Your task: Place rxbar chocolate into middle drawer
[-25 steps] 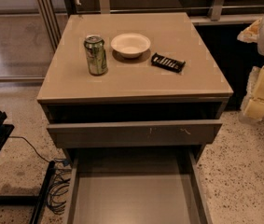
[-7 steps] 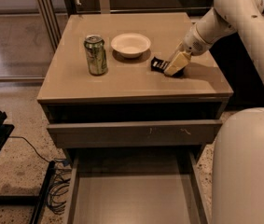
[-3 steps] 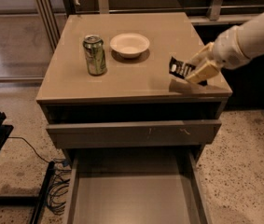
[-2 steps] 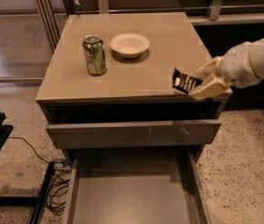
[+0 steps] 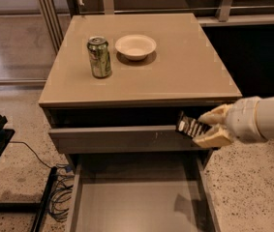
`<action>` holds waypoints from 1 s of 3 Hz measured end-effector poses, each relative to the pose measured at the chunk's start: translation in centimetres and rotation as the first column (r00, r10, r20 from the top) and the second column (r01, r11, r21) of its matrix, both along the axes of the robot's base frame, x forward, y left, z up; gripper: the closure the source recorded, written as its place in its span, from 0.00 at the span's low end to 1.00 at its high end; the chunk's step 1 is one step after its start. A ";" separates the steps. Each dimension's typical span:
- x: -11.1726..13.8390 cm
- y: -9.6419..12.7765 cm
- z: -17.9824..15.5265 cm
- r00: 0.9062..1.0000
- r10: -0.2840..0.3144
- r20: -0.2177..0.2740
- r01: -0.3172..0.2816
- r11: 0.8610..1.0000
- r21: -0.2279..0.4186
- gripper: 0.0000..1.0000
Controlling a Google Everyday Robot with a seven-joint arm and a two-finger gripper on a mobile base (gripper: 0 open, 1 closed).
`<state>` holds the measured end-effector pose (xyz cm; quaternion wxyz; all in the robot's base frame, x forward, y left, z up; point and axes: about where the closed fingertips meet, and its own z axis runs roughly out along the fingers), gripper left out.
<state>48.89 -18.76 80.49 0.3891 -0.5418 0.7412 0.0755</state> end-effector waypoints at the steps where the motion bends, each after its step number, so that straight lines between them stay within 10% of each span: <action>1: -2.3 0.8 -3.7 0.998 0.014 -0.068 -0.015 1.000 -0.008 1.00; 3: -2.1 2.2 -7.6 0.993 0.021 -0.119 -0.021 1.000 0.004 1.00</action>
Offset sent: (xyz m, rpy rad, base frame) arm -0.0216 0.0067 -0.0357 -0.0073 0.0632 0.0109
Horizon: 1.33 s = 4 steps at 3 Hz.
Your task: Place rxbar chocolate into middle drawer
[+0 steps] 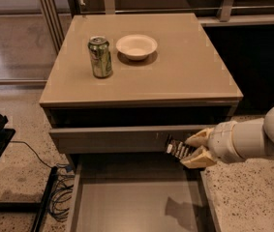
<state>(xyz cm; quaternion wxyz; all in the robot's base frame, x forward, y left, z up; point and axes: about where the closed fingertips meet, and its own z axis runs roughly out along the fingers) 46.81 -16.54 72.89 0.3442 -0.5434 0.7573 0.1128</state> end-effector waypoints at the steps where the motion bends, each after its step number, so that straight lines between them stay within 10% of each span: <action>1: -0.3 2.2 -6.2 0.998 0.007 -0.064 -0.005 0.999 0.034 1.00; 4: 0.8 5.6 -15.0 0.999 -0.044 -0.005 0.044 0.995 0.086 1.00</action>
Offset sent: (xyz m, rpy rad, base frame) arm -0.0011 0.0593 -0.1737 0.0964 0.0669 -0.0568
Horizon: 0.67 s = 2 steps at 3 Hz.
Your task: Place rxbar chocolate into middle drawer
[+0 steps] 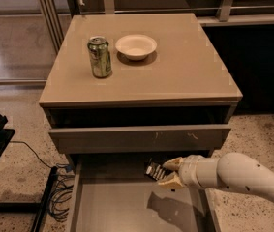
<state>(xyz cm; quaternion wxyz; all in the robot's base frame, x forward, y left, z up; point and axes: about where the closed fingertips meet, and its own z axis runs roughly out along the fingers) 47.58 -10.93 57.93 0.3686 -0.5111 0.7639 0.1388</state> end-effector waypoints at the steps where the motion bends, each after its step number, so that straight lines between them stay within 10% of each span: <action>1: 0.0 1.3 -2.0 1.000 0.021 -0.010 -0.021 1.000 -0.017 1.00; 2: -0.3 3.4 -7.0 0.998 0.037 -0.042 -0.039 0.998 -0.047 1.00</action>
Offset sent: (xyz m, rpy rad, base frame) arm 0.0044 0.0687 -0.1346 -0.0906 0.0554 0.0530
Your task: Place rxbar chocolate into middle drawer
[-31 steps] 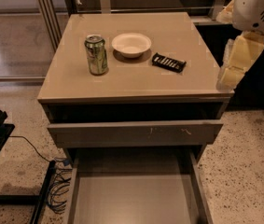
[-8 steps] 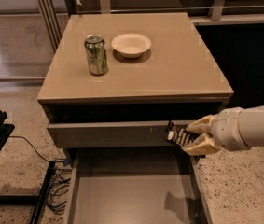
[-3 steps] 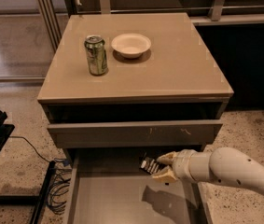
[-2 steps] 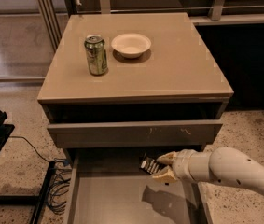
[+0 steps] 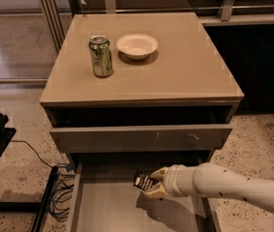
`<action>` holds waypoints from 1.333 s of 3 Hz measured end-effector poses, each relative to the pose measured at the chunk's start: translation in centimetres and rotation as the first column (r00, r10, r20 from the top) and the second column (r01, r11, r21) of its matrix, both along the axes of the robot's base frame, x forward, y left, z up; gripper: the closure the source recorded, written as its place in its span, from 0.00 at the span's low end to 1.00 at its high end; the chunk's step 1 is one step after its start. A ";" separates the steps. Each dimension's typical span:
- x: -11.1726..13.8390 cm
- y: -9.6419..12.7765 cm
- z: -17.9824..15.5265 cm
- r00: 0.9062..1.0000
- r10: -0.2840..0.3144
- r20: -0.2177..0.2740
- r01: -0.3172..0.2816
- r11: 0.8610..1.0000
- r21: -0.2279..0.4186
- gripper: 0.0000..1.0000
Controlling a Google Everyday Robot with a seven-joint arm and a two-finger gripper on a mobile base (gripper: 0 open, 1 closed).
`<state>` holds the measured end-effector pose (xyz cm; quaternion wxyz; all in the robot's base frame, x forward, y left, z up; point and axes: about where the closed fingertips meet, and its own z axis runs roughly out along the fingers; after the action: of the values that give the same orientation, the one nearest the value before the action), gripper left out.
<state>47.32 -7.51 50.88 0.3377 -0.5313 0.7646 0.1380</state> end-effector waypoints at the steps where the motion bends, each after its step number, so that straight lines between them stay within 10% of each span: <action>1: 0.5 1.8 -3.9 1.000 0.000 0.006 0.000 1.000 0.000 1.00; 4: 3.1 2.1 -11.2 1.000 -0.015 0.027 0.013 0.997 0.078 1.00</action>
Offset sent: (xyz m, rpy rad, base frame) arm 0.0262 0.0368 -0.1024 0.0425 -0.0370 -0.0146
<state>50.43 -5.43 39.68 0.3696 -0.5144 0.7575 0.1577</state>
